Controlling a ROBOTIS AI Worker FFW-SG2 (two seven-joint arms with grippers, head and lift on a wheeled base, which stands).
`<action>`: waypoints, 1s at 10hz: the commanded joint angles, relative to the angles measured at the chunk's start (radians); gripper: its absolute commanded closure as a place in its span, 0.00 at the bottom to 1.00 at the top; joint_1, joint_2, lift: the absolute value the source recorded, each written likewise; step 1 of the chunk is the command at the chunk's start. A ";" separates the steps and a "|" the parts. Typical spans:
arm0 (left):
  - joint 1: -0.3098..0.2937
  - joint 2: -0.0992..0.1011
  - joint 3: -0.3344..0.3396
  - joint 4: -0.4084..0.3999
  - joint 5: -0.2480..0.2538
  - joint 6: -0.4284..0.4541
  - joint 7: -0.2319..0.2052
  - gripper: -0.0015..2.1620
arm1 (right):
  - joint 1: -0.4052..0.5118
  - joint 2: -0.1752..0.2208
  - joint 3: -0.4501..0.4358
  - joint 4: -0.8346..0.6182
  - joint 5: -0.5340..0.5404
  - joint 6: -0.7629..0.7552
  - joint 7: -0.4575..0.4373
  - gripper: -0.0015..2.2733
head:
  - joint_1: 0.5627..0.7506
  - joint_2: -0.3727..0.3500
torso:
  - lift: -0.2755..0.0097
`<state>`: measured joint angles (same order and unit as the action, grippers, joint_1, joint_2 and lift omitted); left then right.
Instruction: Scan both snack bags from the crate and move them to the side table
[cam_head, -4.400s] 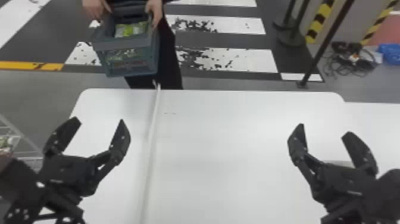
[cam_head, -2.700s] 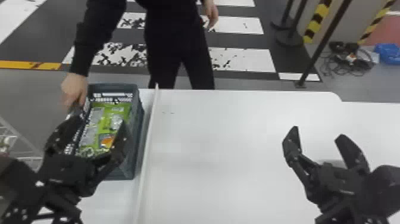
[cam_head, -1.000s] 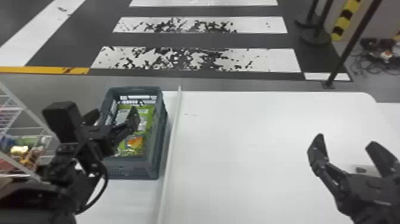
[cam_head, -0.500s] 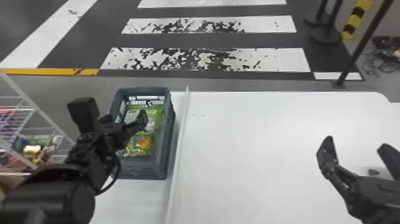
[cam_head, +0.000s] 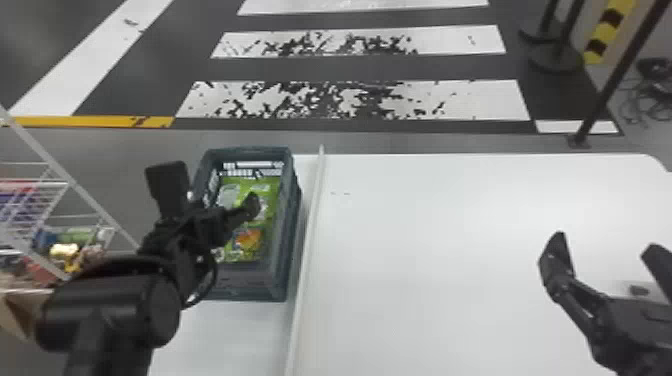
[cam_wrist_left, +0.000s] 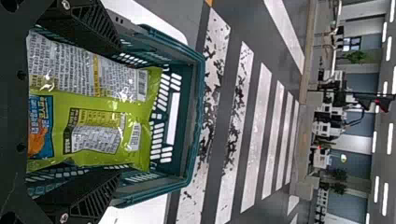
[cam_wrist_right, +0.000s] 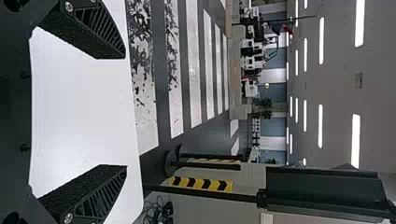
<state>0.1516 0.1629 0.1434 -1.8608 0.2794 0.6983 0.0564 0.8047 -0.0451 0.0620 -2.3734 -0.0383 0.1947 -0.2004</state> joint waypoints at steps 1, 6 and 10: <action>-0.026 -0.003 -0.002 0.026 -0.002 0.031 -0.003 0.04 | -0.007 -0.004 -0.001 0.008 0.000 0.004 0.001 0.04 | 0.70 0.68 | 0.86; -0.087 -0.005 -0.018 0.123 -0.032 0.071 -0.003 0.04 | -0.018 -0.016 -0.005 0.014 -0.011 0.004 -0.001 0.04 | 0.70 0.68 | 0.86; -0.124 -0.005 -0.031 0.192 -0.039 0.068 -0.007 0.04 | -0.002 -0.018 -0.008 0.008 -0.011 0.004 -0.001 0.04 | 0.70 0.68 | 0.86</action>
<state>0.0348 0.1581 0.1153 -1.6799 0.2419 0.7667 0.0491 0.7990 -0.0626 0.0540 -2.3636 -0.0493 0.1987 -0.2009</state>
